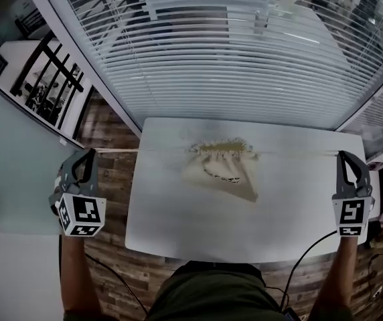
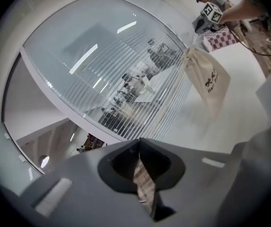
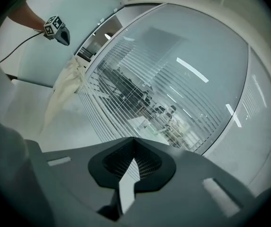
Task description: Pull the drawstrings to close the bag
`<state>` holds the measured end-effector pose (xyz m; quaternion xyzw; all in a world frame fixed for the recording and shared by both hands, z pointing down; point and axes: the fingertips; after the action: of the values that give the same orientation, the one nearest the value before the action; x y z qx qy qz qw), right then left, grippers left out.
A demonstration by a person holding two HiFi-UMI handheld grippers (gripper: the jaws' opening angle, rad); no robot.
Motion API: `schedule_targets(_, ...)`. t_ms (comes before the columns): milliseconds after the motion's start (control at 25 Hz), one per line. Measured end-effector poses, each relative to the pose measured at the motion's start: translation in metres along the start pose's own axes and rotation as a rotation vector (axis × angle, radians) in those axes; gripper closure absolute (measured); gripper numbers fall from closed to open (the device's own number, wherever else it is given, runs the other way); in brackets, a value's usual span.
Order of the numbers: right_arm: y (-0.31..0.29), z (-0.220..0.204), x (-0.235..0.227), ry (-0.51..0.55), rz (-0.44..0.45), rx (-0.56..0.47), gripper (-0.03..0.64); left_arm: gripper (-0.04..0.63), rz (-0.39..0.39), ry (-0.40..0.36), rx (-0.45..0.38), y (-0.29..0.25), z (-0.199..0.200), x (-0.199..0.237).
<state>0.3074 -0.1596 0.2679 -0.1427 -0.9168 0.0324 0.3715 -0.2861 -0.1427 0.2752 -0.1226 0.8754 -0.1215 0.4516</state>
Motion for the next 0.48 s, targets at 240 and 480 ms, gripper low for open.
schedule_targets(240,-0.004,0.012,0.006,-0.042,-0.02,-0.01,0.603,0.584,0.009,0.087,-0.005,0.0,-0.009,0.005)
schedule_targets(480,-0.006,0.047,0.003,-0.061,-0.034,-0.102,0.601,0.583,0.052,0.167,-0.139,-0.004,0.031,0.018)
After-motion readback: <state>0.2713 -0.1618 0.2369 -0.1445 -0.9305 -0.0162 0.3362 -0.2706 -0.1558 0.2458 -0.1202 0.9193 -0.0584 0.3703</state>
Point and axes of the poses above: the fingertips, and each gripper's own axes: y backward along the fingers, x to its left, z out of its top, and after that the axes turned 10 degrees about -x, right-handed
